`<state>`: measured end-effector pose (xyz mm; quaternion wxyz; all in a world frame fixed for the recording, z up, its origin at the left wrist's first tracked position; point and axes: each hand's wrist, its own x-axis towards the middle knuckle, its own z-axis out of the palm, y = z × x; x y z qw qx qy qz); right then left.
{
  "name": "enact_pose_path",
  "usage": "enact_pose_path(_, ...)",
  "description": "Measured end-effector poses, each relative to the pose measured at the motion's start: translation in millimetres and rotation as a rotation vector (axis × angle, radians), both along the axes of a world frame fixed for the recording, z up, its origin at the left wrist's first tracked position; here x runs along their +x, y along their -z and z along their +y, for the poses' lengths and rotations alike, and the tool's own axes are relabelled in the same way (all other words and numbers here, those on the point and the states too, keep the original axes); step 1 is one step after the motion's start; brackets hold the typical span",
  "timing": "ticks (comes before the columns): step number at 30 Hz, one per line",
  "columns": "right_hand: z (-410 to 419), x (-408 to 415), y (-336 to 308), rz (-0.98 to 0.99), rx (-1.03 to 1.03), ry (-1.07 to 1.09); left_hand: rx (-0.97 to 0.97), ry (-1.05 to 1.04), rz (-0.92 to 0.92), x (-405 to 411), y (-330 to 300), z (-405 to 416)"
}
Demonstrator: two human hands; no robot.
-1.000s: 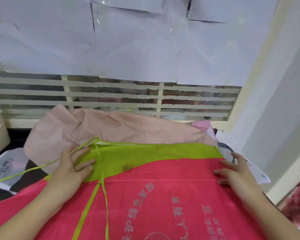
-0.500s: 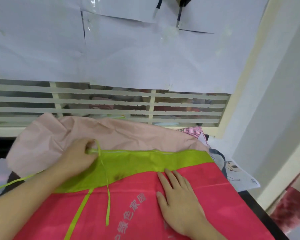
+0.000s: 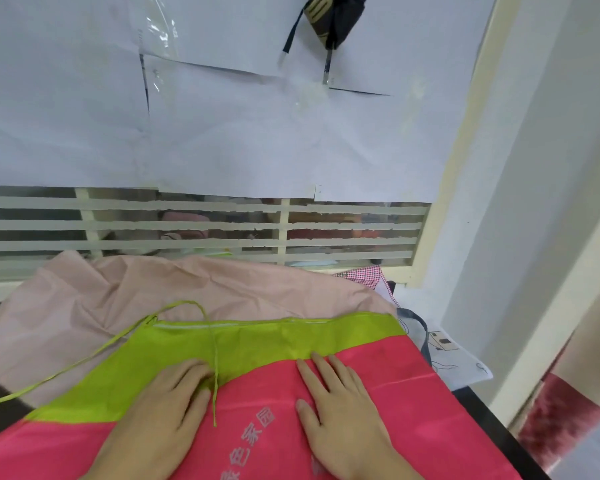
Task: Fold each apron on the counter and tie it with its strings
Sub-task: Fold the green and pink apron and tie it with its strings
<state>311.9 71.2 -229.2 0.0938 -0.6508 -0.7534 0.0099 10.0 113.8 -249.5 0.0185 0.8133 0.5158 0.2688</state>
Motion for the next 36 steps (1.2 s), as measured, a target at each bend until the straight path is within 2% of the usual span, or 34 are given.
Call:
enact_pose_path(5, -3.5, 29.1, -13.8, 0.031, -0.078, -0.012, -0.172, -0.151, 0.247, -26.4, -3.7, 0.4)
enact_pose_path(11, -13.3, 106.9, -14.3, 0.045, -0.133, 0.254, -0.150, -0.214, 0.204, -39.2, -10.3, -9.7)
enact_pose_path(14, -21.0, 93.3, -21.2, -0.014, -0.072, 0.366, -0.162, -0.219, 0.249, -28.8, -22.9, -24.1)
enact_pose_path(15, -25.0, 76.4, -27.7, -0.010, -0.030, 0.373, -0.113, -0.202, 0.235, -22.3, -25.1, -28.8)
enact_pose_path(17, -37.3, 34.3, -44.0, 0.042, 0.066, 0.234, -0.096, -0.134, 0.196, -0.9, -30.3, -45.5)
enact_pose_path(19, -51.7, -2.8, -44.8, 0.116, 0.061, 0.029, -0.105, -0.028, 0.189, 19.9, -25.4, -62.5)
enact_pose_path(21, -66.0, -25.0, -27.6, 0.098, 0.027, -0.081, -0.143, 0.063, 0.268, 29.8, -14.4, -75.7)
enact_pose_path(23, -75.7, -26.7, -15.4, 0.066, -0.070, -0.079, -0.175, 0.104, 0.337, 26.1, -8.3, -83.2)
enact_pose_path(28, -77.0, 19.2, -9.8, 0.002, -0.065, -0.061, -0.176, 0.050, 0.388, -9.7, -10.7, -92.8)
enact_pose_path(32, -84.6, 43.9, -13.9, -0.004, -0.142, 0.016, -0.198, 0.011, 0.241, -29.4, -18.0, -104.2)
enact_pose_path(36, -84.3, 46.1, -9.9, -0.029, -0.112, 0.030, -0.227, -0.043, 0.103, -24.4, -21.0, -108.4)
